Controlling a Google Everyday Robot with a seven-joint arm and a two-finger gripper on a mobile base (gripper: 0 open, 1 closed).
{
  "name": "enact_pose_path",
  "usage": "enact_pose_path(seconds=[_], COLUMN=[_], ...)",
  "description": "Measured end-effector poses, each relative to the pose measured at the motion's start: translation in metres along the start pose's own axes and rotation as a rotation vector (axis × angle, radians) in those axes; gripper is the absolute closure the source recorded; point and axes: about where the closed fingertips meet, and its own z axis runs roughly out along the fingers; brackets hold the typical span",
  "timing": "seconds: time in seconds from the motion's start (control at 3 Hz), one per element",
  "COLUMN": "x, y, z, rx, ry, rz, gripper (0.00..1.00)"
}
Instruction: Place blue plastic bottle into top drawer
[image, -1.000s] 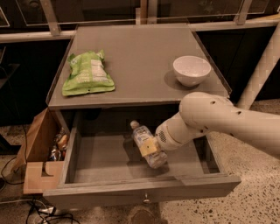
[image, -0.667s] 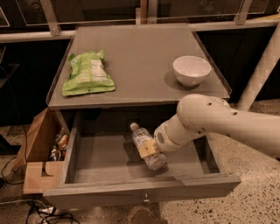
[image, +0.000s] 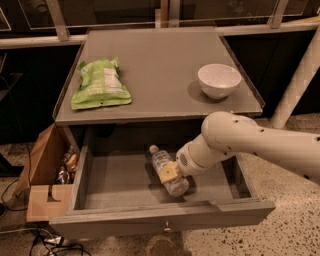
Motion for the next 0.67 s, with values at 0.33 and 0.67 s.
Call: enact_pose_path(seconds=[0.33,0.67], x=[0.0057,0.0057], y=[-0.0041,-0.0040], z=[0.0145,0.0145], rx=[-0.016,-0.016], ry=[0.015,0.015], rz=[0.021,0.021], gripper=[1.00,1.00])
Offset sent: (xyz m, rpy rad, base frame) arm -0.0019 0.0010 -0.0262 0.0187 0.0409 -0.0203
